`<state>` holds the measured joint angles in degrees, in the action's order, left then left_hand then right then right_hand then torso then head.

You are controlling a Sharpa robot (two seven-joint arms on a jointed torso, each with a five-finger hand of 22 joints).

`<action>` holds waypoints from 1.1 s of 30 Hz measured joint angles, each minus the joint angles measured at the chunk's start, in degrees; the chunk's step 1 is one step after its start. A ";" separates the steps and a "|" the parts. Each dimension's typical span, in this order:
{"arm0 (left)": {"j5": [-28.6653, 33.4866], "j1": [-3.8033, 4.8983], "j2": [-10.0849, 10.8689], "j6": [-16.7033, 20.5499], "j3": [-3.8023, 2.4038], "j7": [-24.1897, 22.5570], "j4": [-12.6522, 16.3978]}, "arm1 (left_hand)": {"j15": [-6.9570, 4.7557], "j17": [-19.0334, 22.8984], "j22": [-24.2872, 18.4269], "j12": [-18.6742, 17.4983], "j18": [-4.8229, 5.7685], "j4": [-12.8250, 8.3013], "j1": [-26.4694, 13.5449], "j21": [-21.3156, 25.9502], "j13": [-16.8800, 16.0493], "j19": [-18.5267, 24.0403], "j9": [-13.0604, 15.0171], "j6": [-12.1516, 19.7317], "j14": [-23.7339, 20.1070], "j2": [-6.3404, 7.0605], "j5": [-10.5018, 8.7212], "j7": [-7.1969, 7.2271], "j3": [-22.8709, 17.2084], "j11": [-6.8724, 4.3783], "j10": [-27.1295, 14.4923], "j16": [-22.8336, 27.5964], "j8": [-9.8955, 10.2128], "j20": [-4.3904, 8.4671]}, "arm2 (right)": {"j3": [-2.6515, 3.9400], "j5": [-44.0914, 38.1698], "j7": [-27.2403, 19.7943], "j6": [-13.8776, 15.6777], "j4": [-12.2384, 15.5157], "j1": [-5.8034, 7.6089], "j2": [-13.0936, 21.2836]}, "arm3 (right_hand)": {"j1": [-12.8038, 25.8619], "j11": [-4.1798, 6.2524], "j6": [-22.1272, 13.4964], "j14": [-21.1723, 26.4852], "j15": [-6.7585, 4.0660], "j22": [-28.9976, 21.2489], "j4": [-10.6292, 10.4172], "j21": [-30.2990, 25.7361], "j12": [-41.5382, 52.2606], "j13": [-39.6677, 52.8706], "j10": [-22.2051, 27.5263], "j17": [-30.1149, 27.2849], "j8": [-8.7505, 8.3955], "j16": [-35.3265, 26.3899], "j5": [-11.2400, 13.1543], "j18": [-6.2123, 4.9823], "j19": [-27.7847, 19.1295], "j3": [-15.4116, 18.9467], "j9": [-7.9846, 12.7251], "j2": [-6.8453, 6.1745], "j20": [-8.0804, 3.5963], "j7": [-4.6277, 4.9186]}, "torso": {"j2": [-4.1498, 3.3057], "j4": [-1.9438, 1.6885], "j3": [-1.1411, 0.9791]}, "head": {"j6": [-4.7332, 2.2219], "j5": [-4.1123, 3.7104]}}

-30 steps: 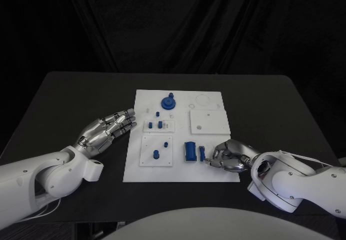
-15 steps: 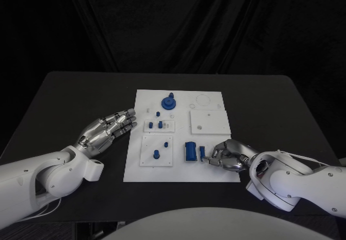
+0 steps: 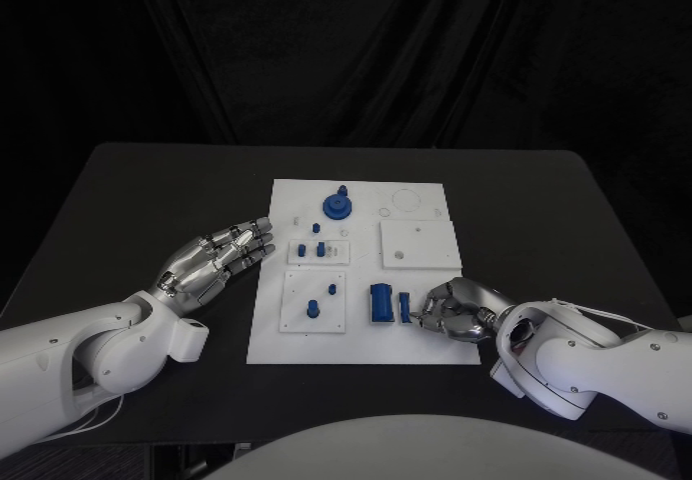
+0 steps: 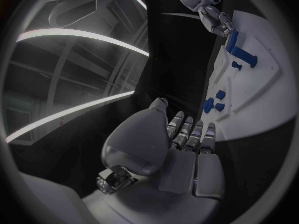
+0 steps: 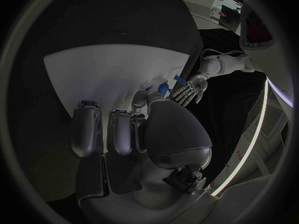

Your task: Assemble the parts on the task board

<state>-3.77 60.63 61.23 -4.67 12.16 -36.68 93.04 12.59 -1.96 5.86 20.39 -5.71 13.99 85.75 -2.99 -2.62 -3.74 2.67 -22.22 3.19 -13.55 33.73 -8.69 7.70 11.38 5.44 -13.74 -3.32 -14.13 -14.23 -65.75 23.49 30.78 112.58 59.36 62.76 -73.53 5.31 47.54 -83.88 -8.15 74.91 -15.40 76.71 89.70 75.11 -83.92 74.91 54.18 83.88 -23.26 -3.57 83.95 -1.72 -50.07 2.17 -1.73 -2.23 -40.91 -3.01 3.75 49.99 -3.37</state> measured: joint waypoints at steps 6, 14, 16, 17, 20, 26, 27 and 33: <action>0.00 -0.01 -0.08 -0.02 0.00 0.06 -0.04 | 0.00 -0.05 0.00 0.00 0.00 0.00 0.00 0.00 0.00 0.00 0.00 0.00 0.00 0.00 0.00 0.00 0.00 0.00 0.00 0.00 0.00 0.00 | 0.09 0.23 -0.12 0.05 -0.07 0.00 -0.11 | -1.76 -0.01 0.27 0.00 0.00 0.00 -0.32 0.00 0.16 -0.02 0.01 0.00 -0.43 0.00 2.73 0.00 0.00 -0.44 -0.31 -0.65 0.00 0.12 | 0.00 0.01 0.01 | 0.00 -0.06; -0.40 -0.01 0.45 0.02 -0.02 -0.09 0.51 | 0.00 -0.04 0.07 0.63 0.00 -0.31 0.17 -0.23 -0.06 -0.02 0.09 -0.82 0.00 0.17 0.38 -0.02 -0.49 0.45 0.45 0.00 -0.30 -0.01 | 0.01 -0.90 -3.14 3.42 0.21 0.00 0.59 | -1.77 0.00 2.12 0.00 0.00 0.00 -1.28 1.63 0.12 -0.26 0.00 0.00 -0.37 1.06 4.32 0.00 0.00 1.29 -0.99 -2.38 0.00 0.17 | 0.00 0.02 0.01 | 0.00 0.75; -0.65 -0.01 0.87 0.13 -0.02 -0.24 1.00 | 0.00 -0.04 0.13 0.92 0.00 -0.33 0.23 -0.23 -0.06 -0.22 0.10 -1.09 0.00 0.23 0.60 -0.02 -0.65 0.62 0.63 0.00 -0.45 -0.22 | 0.06 -1.43 -4.78 5.41 0.55 0.00 1.12 | 0.51 0.01 4.42 -0.01 -0.01 0.00 -1.34 2.48 0.12 -0.22 -0.01 0.00 0.66 1.59 4.98 0.00 0.00 2.52 -2.33 -2.93 0.00 0.07 | 0.01 0.03 0.01 | 0.00 0.97; -0.82 -0.01 1.06 0.21 -0.02 -0.40 1.33 | 0.00 -0.04 0.13 1.14 0.00 -0.40 0.23 -0.23 -0.09 -0.22 0.10 -1.23 0.00 0.23 0.60 -0.02 -0.71 0.64 0.64 0.00 -0.45 -0.22 | 0.07 -1.69 -5.95 6.85 0.73 0.07 1.45 | 1.65 0.03 5.36 -0.20 -0.20 0.00 -1.35 3.00 0.12 -0.19 -0.04 0.00 1.21 1.68 5.10 0.00 0.00 3.03 -3.07 -2.89 0.00 -0.03 | 0.01 0.03 0.01 | 0.00 1.08; -1.21 0.18 1.20 0.52 -0.01 -0.88 2.09 | 0.02 -0.04 0.19 1.81 0.00 -0.24 0.23 -0.23 -0.16 -0.22 0.22 -2.14 0.02 0.23 0.60 -0.12 -0.87 1.02 1.02 -0.23 -0.77 -0.22 | 0.03 -1.73 -9.49 10.62 0.90 1.21 2.15 | 4.02 0.41 7.04 -0.17 -0.23 0.00 -1.54 3.62 0.12 -0.16 -0.05 0.00 1.95 2.02 4.96 0.94 0.00 3.72 -4.43 -2.20 0.00 -0.33 | 0.01 0.03 0.01 | 0.00 1.33; -0.74 2.17 0.29 1.24 -0.01 -1.51 2.21 | 0.72 -0.62 2.55 7.72 0.00 0.83 0.23 -2.50 -0.75 -2.85 0.91 -9.11 3.02 0.23 1.03 -0.62 -2.26 2.43 6.23 -4.65 -3.35 -0.91 | 0.12 2.62 -20.48 16.46 -1.09 5.14 2.40 | 7.51 0.43 3.38 0.00 -0.40 0.00 -1.47 0.76 0.12 -0.16 -0.02 -1.75 -2.65 -0.88 -1.74 0.94 0.21 3.37 -1.80 0.99 -0.21 -0.21 | 0.13 0.00 0.00 | 0.00 2.39; -0.41 2.66 -0.12 1.45 -0.01 -1.59 2.09 | 0.71 -0.64 3.03 8.67 0.00 1.31 0.06 -3.03 -0.75 -3.53 0.95 -10.21 3.62 0.39 1.23 -0.76 -2.49 2.42 7.40 -5.48 -3.79 -0.83 | 0.12 4.06 -22.62 17.08 -1.74 5.78 2.30 | 7.01 0.43 2.86 0.00 -0.40 0.00 -1.47 -0.48 0.12 -0.16 -0.02 -3.46 -3.63 -2.03 -2.09 0.94 0.21 2.91 -1.18 1.49 -0.21 -0.06 | 0.20 -0.01 -0.01 | 0.00 2.63; 1.17 5.25 -2.62 2.39 -0.01 -1.84 0.27 | 0.20 -0.74 4.03 10.44 -0.01 2.31 -0.49 -4.08 -0.83 -4.84 0.97 -12.80 5.34 0.94 1.24 -1.34 -2.28 2.13 10.54 -7.32 -4.76 -0.30 | 0.08 18.27 -35.60 18.31 -8.12 10.11 -1.11 | 4.74 -2.84 2.56 8.16 2.83 -2.78 -1.36 -32.76 -13.30 -3.74 8.06 -34.76 -13.46 -25.82 -3.81 -4.96 -12.94 1.18 7.00 0.38 2.85 3.22 | 1.43 -0.01 -0.20 | 0.00 3.50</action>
<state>-2.60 65.89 58.61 -2.28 12.15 -38.51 93.31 12.80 -2.70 9.90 30.83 -5.71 16.29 85.26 -7.07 -3.45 -8.58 3.63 -35.02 8.53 -12.60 34.97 -10.03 5.42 13.51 15.98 -21.05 -8.08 -14.43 -14.15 -47.48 -12.11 49.09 104.45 69.48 61.65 -68.79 2.47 50.11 -75.73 -5.31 72.12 -16.76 43.95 76.40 71.37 -75.86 40.15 40.73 58.06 -27.08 -8.53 71.01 -0.54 -43.07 2.55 1.12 0.98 -39.48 -3.02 3.55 49.99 0.13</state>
